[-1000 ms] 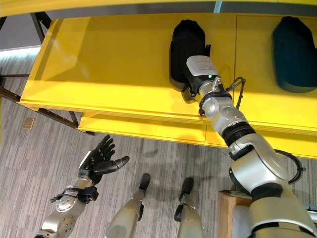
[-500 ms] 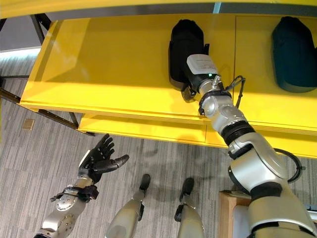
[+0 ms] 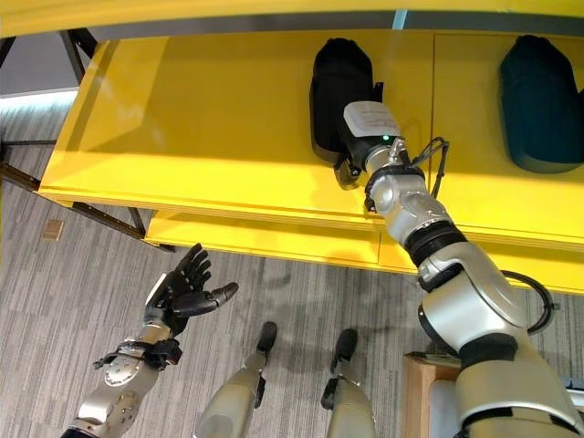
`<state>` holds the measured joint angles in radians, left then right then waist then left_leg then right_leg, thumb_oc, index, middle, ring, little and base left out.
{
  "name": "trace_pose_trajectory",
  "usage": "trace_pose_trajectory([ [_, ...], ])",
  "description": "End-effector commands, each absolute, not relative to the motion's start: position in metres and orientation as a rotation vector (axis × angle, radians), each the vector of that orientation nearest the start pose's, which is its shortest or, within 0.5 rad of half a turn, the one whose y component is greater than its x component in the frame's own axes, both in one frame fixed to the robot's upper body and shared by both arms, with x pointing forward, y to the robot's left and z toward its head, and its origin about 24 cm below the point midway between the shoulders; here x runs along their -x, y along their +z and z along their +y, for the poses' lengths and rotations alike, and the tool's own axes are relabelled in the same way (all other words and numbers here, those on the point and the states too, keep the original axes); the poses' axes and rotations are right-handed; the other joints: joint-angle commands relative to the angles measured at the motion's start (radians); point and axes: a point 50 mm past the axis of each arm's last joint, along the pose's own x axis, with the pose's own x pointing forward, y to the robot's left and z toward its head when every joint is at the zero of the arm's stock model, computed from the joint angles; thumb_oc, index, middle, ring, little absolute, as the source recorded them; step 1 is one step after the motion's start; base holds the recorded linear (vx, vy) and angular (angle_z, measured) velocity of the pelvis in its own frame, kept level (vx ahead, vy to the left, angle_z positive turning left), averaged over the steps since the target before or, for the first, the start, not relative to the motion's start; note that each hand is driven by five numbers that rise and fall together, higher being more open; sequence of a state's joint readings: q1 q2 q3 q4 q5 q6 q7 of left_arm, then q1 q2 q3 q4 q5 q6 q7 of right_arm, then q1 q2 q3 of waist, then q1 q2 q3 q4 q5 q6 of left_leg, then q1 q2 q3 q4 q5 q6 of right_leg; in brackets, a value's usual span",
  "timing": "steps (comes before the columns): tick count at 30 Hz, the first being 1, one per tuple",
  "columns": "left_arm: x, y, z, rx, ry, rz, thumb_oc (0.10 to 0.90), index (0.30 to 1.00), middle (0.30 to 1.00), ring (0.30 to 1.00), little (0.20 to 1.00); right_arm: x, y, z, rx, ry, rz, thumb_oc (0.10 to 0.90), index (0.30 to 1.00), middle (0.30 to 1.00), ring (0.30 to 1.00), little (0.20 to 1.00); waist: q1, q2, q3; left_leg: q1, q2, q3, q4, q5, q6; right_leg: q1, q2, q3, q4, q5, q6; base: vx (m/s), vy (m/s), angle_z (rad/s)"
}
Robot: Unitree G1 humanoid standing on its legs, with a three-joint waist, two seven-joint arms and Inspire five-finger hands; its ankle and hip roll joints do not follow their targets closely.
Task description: Move parts from the plastic box to the shelf.
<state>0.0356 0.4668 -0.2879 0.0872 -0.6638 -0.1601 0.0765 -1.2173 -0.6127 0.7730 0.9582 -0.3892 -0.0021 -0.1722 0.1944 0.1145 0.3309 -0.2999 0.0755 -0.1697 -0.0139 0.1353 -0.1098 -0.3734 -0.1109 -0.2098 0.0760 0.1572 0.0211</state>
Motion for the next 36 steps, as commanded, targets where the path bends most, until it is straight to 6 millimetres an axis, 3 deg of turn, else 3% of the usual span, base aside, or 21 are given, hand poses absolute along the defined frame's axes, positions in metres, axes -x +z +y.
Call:
trace_pose_trajectory([
  [1, -0.249, 0.067, 0.195, 0.188, -0.137, -0.115, 0.9, 1.0, 1.0, 1.0, 1.0, -0.419, 0.235, -0.186, 1.536, -0.075, -0.258, 0.9, 1.0, 1.0, 1.0, 1.0, 0.031, -0.048, 0.008, 0.056, -0.016, 0.005, -0.041, -0.017, 0.032, 0.081, -0.091, 0.034, 0.055, -0.081, 0.099, 0.0, 0.0, 0.0],
  [36, -0.244, 0.057, 0.204, 0.171, -0.118, -0.06, 0.9, 1.0, 1.0, 1.0, 1.0, -0.414, 0.196, -0.168, 1.457, 0.056, -0.222, 0.9, 1.0, 1.0, 1.0, 1.0, 0.014, -0.099, -0.066, 0.133, -0.017, 0.004, -0.038, -0.046, 0.045, 0.17, -0.099, 0.034, 0.033, -0.083, 0.11, 0.0, 0.0, 0.0],
])
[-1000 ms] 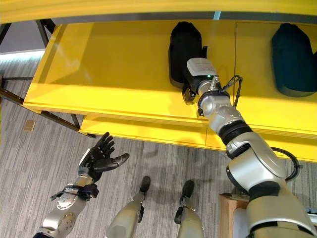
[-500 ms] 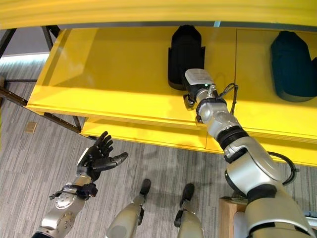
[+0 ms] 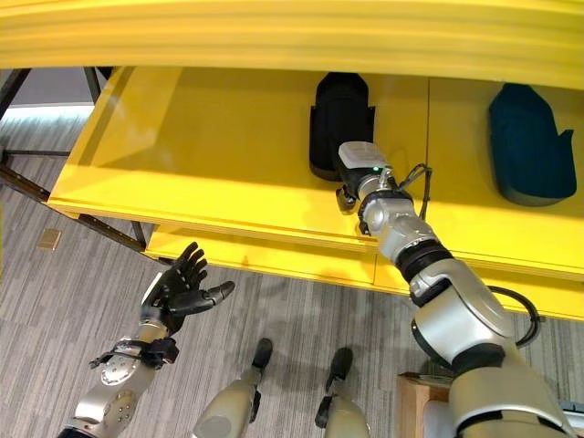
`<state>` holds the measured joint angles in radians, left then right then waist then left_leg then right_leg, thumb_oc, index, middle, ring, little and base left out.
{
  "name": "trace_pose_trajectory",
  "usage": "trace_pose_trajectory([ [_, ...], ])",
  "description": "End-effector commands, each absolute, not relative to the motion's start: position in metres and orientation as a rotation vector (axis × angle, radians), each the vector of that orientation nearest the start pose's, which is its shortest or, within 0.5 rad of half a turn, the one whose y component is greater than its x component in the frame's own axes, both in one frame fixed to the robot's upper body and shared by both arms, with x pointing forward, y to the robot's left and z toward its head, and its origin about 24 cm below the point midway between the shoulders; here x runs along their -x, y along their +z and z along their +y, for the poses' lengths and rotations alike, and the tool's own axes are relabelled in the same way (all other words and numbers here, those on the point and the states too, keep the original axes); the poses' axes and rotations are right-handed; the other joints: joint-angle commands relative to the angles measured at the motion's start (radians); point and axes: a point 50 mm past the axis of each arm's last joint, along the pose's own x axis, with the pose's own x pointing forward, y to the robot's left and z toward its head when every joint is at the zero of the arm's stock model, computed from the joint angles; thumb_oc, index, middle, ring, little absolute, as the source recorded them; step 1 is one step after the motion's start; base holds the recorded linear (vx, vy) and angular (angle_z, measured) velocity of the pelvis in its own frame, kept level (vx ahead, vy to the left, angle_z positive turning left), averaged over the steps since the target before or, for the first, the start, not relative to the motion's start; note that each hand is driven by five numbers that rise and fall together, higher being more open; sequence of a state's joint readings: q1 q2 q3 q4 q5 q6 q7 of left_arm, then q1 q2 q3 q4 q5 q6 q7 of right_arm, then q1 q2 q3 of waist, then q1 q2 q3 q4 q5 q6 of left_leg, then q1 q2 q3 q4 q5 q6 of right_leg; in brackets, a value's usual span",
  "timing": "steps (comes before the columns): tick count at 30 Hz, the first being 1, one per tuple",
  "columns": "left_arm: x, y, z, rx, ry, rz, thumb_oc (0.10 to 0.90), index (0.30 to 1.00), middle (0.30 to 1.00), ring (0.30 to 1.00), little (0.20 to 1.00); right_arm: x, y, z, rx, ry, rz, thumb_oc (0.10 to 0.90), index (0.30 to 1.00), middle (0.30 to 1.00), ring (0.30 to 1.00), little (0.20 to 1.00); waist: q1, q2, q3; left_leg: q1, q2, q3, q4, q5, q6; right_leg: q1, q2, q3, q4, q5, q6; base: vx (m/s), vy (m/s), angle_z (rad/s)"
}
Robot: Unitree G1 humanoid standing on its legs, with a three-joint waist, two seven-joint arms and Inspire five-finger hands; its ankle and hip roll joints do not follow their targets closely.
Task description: Move parts from the plastic box to the shelf.
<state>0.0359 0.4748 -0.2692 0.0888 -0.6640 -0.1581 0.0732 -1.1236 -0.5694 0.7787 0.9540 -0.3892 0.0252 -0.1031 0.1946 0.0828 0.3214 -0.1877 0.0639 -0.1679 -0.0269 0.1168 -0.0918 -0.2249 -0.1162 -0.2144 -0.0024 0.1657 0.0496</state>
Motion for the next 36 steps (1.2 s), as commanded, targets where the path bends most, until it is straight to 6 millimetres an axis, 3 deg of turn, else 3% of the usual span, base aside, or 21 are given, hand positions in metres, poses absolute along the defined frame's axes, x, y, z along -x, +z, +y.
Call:
trace_pose_trajectory([
  [1, -0.244, 0.057, 0.204, 0.172, -0.115, -0.058, 0.9, 1.0, 1.0, 1.0, 1.0, -0.414, 0.194, -0.167, 1.45, 0.063, -0.224, 0.9, 1.0, 1.0, 1.0, 1.0, 0.012, -0.069, -0.058, 0.024, -0.005, 0.002, -0.025, -0.029, 0.027, 0.023, -0.093, 0.039, 0.112, -0.093, 0.081, 0.0, 0.0, 0.0],
  [15, -0.241, 0.051, 0.207, 0.171, -0.093, -0.033, 0.9, 1.0, 1.0, 1.0, 1.0, -0.407, 0.172, -0.15, 1.392, 0.161, -0.221, 0.9, 1.0, 1.0, 1.0, 1.0, 0.0, -0.093, -0.088, 0.072, 0.007, 0.009, -0.032, -0.048, 0.033, 0.056, -0.081, 0.048, 0.106, -0.102, 0.082, 0.01, -0.002, 0.0],
  [36, -0.241, 0.048, 0.208, 0.17, -0.079, -0.024, 0.9, 1.0, 1.0, 1.0, 1.0, -0.404, 0.16, -0.148, 1.369, 0.196, -0.2, 0.9, 1.0, 1.0, 1.0, 1.0, -0.012, -0.103, -0.098, 0.093, 0.01, 0.019, -0.032, -0.06, 0.039, 0.063, -0.076, 0.06, 0.113, -0.105, 0.083, 0.0, 0.0, -0.01],
])
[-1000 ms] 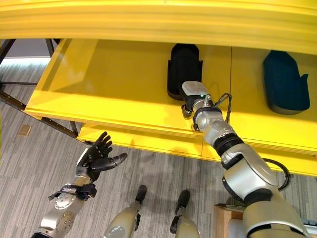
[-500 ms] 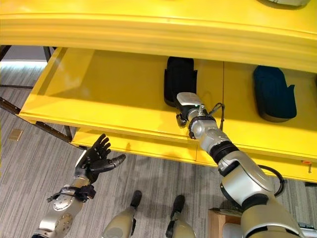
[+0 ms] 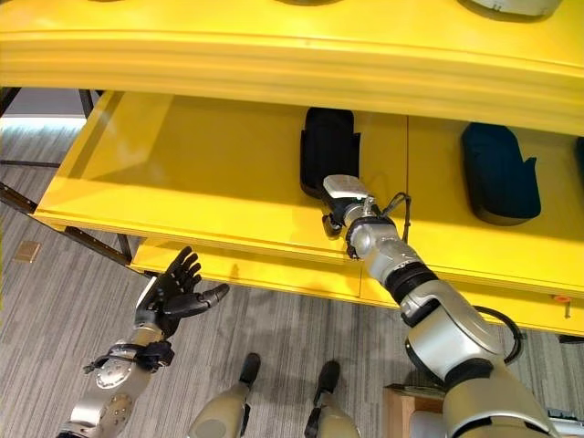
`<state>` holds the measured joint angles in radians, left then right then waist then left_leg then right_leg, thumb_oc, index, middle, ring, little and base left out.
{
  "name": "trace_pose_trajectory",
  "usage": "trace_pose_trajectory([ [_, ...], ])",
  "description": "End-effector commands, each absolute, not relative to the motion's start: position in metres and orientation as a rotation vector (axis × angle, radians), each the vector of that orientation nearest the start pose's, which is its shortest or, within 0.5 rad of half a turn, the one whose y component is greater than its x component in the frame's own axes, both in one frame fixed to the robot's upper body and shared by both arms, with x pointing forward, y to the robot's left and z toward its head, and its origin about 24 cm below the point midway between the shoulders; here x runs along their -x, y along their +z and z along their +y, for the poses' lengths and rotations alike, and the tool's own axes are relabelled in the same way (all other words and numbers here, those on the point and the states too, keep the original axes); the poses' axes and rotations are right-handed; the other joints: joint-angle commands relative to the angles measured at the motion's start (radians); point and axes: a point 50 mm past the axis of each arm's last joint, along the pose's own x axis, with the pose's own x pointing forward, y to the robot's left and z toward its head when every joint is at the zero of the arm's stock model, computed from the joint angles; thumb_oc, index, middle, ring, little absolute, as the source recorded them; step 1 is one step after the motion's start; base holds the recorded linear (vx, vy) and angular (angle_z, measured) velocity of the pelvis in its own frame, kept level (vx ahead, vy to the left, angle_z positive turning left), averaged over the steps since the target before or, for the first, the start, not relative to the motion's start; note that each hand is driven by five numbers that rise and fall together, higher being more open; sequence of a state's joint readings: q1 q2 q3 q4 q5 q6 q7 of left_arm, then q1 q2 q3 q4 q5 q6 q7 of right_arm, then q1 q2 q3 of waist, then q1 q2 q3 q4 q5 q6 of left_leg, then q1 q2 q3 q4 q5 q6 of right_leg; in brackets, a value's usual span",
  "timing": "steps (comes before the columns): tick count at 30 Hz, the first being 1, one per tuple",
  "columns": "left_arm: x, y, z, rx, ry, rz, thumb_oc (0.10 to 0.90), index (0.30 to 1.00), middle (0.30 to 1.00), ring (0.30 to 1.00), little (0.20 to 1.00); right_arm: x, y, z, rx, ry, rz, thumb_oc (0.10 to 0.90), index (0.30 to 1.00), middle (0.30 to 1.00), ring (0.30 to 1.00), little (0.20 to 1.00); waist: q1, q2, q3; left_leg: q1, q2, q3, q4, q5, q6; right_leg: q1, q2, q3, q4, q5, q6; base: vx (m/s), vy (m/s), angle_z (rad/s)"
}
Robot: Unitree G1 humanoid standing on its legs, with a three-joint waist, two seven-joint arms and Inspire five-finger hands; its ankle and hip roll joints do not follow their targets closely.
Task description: Move parts from the plastic box to the shelf.
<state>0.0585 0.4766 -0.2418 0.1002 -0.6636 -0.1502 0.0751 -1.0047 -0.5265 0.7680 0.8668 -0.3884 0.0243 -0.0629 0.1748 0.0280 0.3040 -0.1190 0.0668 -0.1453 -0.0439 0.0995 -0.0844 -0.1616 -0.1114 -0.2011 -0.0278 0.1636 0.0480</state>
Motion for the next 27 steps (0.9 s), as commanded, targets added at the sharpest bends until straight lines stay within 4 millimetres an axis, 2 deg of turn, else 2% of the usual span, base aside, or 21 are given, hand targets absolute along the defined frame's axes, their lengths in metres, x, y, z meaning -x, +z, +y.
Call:
trace_pose_trajectory([
  [1, -0.2408, 0.0487, 0.2071, 0.172, -0.08, -0.025, 0.9, 1.0, 1.0, 1.0, 1.0, -0.4032, 0.1587, -0.1469, 1.363, 0.2, -0.198, 0.9, 1.0, 1.0, 1.0, 1.0, 0.007, -0.048, -0.081, 0.026, 0.007, -0.004, -0.015, -0.044, 0.031, 0.001, -0.082, 0.048, 0.141, -0.104, 0.085, 0.0, 0.0, 0.0],
  [27, -0.2395, 0.045, 0.2089, 0.174, -0.059, -0.012, 0.9, 1.0, 1.0, 1.0, 1.0, -0.3982, 0.152, -0.1482, 1.306, 0.217, -0.189, 0.9, 1.0, 1.0, 1.0, 1.0, -0.005, -0.063, -0.112, 0.07, 0.011, 0.006, -0.021, -0.067, 0.038, 0.036, -0.081, 0.055, 0.134, -0.11, 0.089, 0.0, 0.0, 0.0],
])
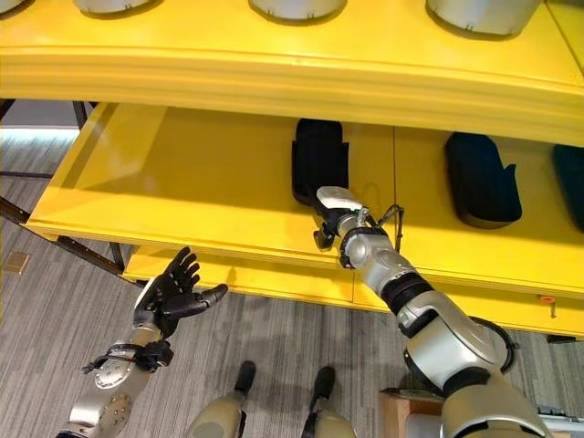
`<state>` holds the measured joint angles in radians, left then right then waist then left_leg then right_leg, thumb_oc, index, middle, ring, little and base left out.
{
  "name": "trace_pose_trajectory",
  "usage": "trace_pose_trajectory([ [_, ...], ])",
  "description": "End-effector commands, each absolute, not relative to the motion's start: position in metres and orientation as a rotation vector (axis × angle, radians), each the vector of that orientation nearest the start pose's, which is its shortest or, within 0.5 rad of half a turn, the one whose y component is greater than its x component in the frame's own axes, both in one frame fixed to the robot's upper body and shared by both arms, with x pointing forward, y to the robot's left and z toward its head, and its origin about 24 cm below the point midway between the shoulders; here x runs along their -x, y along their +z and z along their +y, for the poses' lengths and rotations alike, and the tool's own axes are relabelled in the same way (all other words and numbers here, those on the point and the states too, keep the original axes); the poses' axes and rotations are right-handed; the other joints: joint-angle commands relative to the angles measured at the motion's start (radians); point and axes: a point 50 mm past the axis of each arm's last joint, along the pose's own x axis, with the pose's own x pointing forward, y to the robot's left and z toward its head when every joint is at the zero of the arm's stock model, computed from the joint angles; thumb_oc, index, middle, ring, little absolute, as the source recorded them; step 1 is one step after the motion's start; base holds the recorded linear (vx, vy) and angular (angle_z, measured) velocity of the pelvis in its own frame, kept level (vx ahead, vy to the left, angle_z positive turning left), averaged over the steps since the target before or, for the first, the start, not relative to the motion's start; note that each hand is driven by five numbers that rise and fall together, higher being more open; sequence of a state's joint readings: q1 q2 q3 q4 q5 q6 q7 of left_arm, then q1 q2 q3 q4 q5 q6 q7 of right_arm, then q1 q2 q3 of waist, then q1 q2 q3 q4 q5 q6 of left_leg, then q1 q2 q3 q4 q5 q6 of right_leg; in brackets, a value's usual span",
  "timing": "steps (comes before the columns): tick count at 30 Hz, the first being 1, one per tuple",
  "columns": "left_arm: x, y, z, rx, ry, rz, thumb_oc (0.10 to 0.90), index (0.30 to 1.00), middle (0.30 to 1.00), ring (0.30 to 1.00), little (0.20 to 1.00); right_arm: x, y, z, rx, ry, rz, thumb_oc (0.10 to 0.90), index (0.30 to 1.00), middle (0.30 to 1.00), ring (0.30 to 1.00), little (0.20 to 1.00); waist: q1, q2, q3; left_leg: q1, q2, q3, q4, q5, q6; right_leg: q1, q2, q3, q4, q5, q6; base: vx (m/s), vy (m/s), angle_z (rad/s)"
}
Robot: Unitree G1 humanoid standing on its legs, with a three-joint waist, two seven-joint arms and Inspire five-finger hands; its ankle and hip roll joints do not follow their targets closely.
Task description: Move parts from the plastic box to the shelf.
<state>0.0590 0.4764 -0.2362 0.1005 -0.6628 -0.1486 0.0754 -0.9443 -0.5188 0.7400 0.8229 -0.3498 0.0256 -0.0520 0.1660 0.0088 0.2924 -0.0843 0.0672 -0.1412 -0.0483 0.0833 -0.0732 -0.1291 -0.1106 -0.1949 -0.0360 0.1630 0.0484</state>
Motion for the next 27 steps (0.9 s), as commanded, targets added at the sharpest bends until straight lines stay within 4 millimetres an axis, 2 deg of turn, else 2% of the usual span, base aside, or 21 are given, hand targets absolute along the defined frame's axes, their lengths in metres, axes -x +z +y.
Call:
trace_pose_trajectory([
  [1, -0.239, 0.045, 0.209, 0.174, -0.059, -0.012, 0.9, 1.0, 1.0, 1.0, 1.0, -0.398, 0.152, -0.148, 1.306, 0.217, -0.189, 0.9, 1.0, 1.0, 1.0, 1.0, 0.004, -0.044, -0.1, 0.036, 0.011, 0.002, -0.016, -0.05, 0.027, 0.003, -0.082, 0.049, 0.142, -0.109, 0.089, 0.0, 0.0, 0.0],
  [14, -0.237, 0.043, 0.212, 0.178, -0.041, -0.003, 0.9, 1.0, 1.0, 1.0, 1.0, -0.397, 0.153, -0.149, 1.295, 0.22, -0.193, 0.9, 1.0, 1.0, 1.0, 1.0, 0.003, -0.053, -0.108, 0.048, 0.014, 0.006, -0.022, -0.054, 0.028, 0.014, -0.075, 0.052, 0.135, -0.111, 0.087, 0.0, 0.0, 0.0],
  [27, -0.237, 0.042, 0.211, 0.17, -0.053, -0.001, 0.9, 1.0, 1.0, 1.0, 1.0, -0.395, 0.134, -0.149, 1.215, 0.283, -0.109, 0.9, 1.0, 1.0, 1.0, 1.0, 0.011, -0.064, -0.104, 0.048, 0.014, 0.004, -0.02, -0.055, 0.028, 0.019, -0.074, 0.048, 0.131, -0.11, 0.086, 0.0, 0.0, 0.0],
])
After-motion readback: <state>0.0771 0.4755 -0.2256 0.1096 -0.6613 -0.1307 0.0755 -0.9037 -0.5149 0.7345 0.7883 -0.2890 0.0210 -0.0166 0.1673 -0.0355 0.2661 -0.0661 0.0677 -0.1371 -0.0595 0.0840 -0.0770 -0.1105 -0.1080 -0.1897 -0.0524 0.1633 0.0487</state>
